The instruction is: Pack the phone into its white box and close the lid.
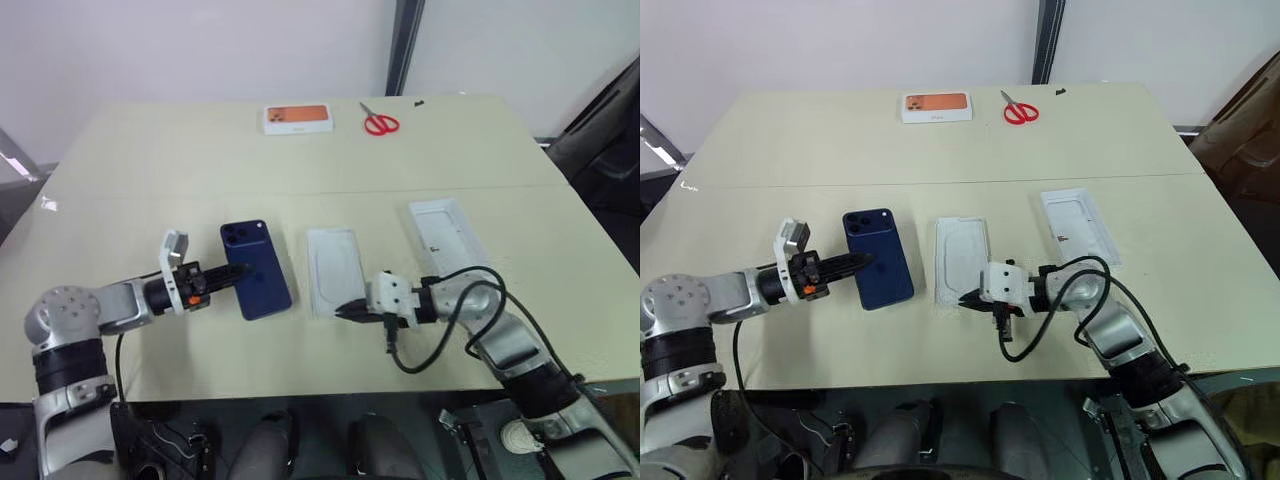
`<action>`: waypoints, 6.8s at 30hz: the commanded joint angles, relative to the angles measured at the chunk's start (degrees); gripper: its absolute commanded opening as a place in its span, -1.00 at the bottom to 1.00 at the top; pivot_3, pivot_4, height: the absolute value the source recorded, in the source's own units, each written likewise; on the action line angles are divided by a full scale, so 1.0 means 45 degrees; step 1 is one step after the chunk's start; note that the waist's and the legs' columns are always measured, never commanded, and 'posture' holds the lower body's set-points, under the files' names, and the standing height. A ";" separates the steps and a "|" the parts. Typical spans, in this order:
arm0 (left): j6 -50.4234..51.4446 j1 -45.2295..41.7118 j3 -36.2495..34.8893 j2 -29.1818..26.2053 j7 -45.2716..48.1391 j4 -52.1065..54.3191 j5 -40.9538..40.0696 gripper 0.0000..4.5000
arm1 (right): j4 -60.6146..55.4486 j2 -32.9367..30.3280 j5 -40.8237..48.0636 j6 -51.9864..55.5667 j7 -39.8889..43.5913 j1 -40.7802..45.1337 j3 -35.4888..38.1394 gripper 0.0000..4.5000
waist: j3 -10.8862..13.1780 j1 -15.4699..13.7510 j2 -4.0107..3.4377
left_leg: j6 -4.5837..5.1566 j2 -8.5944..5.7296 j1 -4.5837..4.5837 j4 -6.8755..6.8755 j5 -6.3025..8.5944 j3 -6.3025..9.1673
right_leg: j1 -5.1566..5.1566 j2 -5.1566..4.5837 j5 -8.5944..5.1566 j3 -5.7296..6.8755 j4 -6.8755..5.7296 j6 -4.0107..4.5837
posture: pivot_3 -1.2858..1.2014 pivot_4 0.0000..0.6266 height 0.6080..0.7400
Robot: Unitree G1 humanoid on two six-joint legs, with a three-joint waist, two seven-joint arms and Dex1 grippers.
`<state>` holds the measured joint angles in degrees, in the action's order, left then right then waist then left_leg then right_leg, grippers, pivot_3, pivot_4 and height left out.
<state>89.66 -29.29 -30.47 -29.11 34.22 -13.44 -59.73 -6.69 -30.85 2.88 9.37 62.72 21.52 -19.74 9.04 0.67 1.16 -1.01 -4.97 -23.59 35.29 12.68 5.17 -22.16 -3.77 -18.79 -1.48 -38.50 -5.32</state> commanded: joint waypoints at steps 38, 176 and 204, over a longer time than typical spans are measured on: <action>-0.4433 -0.5027 0.7176 0.0082 0.7461 -0.6504 0.4955 0.22 | -0.1031 -0.1425 0.1309 0.1531 -0.1149 -0.0923 0.2194 0.08 | 0.0019 0.0022 0.0020 | -0.0021 -0.0001 -0.0202 0.0135 -0.0018 -0.0005 | -0.0100 0.0009 0.0001 0.0004 -0.0051 -0.0003 | 0.03 -0.52 0.91; -1.8083 0.0826 0.7492 0.1150 0.6364 0.1905 0.8692 0.72 | 0.0188 -0.2179 0.2106 1.6177 -0.6003 0.4120 0.3547 0.74 | 0.0007 -0.0073 -0.0030 | 0.0077 -0.0005 -0.0190 0.0198 0.0035 -0.0010 | -0.0079 -0.0002 0.0000 0.0010 -0.0126 -0.0004 | 0.03 -0.52 0.91; -1.8393 0.2168 0.7228 0.0479 0.5561 0.3165 0.8689 0.75 | 0.3121 -0.0177 0.1817 1.7263 -0.9168 0.5999 0.4301 -0.92 | 0.0003 0.0017 -0.0040 | 0.0090 -0.0004 -0.0193 0.0192 0.0041 -0.0024 | -0.0096 0.0001 0.0000 0.0002 -0.0139 -0.0004 | 0.03 -0.52 0.91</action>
<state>7.22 -18.81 2.19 -26.42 59.50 -0.91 -20.56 7.29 -31.96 11.86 87.12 22.62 47.62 -2.27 9.06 0.75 0.98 -0.61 -4.99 -24.46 36.15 12.87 5.06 -22.59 -3.77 -18.79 -1.47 -39.13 -5.34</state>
